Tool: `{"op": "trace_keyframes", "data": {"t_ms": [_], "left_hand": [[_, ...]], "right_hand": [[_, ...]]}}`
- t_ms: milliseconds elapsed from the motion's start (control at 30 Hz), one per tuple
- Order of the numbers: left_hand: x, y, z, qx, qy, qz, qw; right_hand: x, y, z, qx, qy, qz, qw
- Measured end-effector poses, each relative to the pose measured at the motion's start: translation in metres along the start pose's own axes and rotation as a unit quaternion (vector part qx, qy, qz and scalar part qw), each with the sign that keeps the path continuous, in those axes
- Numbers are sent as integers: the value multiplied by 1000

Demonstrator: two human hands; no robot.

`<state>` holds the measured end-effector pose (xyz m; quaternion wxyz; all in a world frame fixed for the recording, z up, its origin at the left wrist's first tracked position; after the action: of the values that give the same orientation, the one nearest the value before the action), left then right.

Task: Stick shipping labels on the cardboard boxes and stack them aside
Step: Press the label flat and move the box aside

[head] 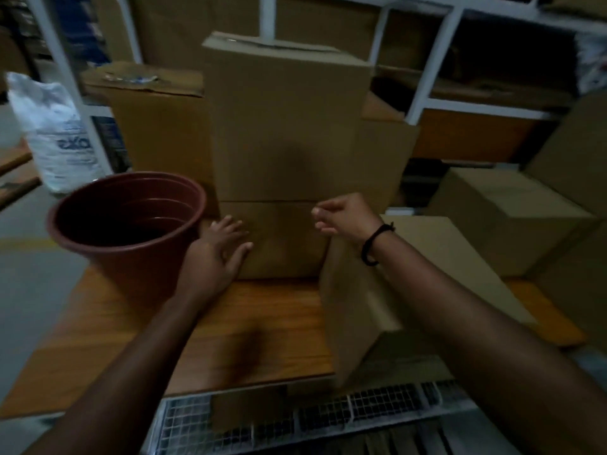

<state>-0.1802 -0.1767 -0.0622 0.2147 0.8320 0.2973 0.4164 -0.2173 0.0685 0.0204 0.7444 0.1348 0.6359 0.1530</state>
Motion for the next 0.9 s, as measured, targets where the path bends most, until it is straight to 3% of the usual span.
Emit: {"op": "trace_keyframes", "data": {"t_ms": [167,267,367,467,633,667,800,900], "left_hand": [[75,-73,14,-63,-32,61,996],[114,-106,29,-140,-74,114,981],[136,-133,39,-173,-95,142,970],[141,-142,40,-136,-60,160,976],[145,-147,44,-95,-51,151,983],[146,-148,44,-94,-48,150,983],[146,-146,43,-89,-47,157,983],[145,-148,44,-81,-46,164,982]], "right_hand": [[54,88,32,73,0,46,996],[79,135,47,90,65,206,972],[104,176,49,16,67,352,934],[124,187,53,-78,78,492,864],[133,170,79,-224,220,543,779],[135,176,76,-221,223,543,779],[145,215,49,-130,122,512,840],[140,193,59,-161,162,510,829]]}}
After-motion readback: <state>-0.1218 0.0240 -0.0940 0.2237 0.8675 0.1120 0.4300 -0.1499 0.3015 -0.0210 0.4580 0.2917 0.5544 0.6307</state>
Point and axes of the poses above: each hand's wrist, its own z-axis away from the middle knuckle, its own y-axis out of the back of the hand, x = y × z, the point moved 1 cm from there along -z, towards the middle knuckle, and after that the axes turned 3 degrees about -y, right-handed, at the moved point
